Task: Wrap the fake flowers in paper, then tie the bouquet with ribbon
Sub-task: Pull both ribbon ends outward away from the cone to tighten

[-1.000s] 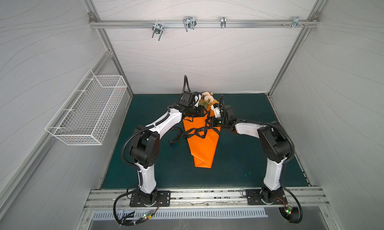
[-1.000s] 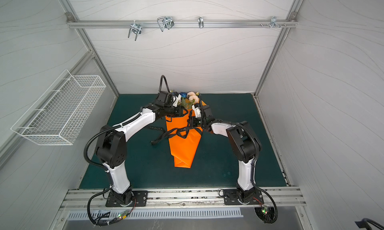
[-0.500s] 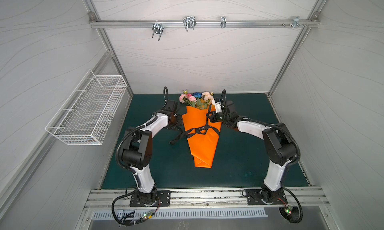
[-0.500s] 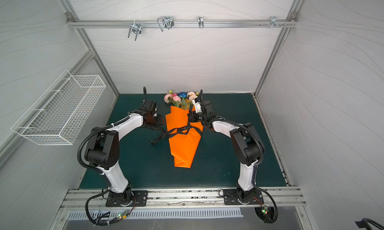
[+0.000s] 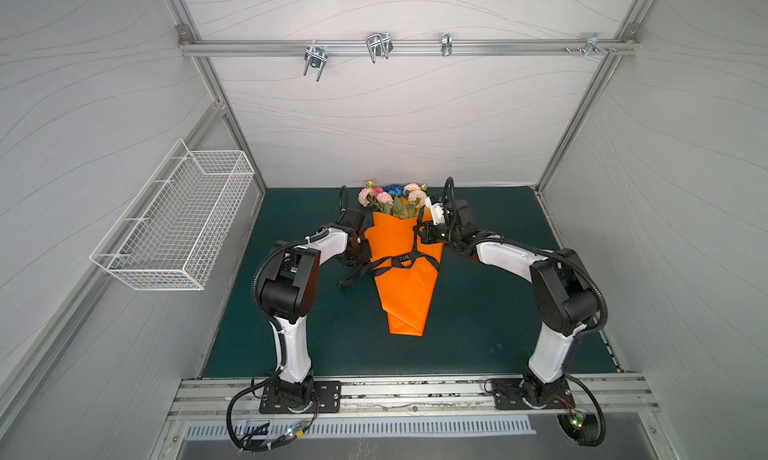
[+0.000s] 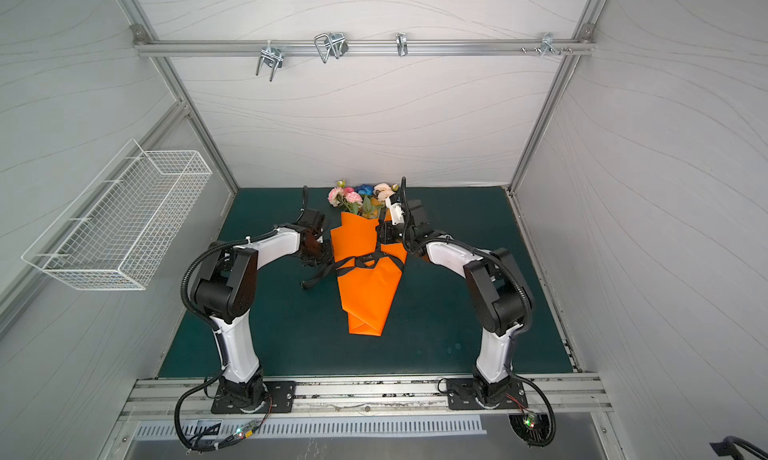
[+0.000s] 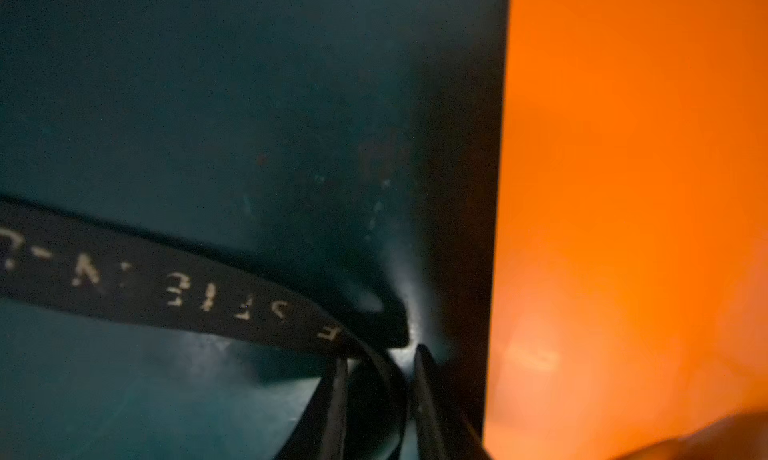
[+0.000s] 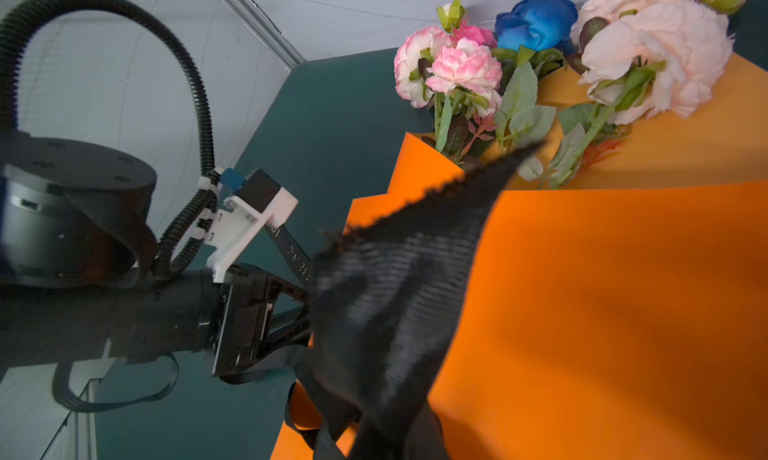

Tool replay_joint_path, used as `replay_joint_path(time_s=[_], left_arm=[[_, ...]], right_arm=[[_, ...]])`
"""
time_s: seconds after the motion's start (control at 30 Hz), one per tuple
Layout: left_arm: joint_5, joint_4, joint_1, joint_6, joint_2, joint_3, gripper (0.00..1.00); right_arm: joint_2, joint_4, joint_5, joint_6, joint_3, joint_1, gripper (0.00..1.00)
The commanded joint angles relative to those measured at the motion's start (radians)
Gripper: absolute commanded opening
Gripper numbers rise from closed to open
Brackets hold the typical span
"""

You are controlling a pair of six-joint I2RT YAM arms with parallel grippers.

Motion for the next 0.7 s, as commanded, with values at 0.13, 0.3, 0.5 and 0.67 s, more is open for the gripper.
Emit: replay_joint_path(time_s=[0.13,0.3,0.5,0.67], left_arm=[[-0.076,-0.007,0.042,0.008,0.023,0.035,0.00],[-0.149,-0.016,0.079,0.013,-0.053,0.014,0.00],[-0.178,-0.005,0.119,0.009,-0.119,-0.021,0.00],[-0.184,-0.005,0.140,0.008,-0.125,-0.023,0.00]], right_arm=[[-0.149,-0.047,0.093,-0.066,-0.022,-0.038,0.00],[-0.231,-0.088,0.129,-0.062,-0.059,-0.107,0.00],[-0.344,-0.123,0.243,-0.039,-0.157,-0.169,0.00],[-0.402,-0.156,0.253,-0.004,-0.206,-0.245,0.00]])
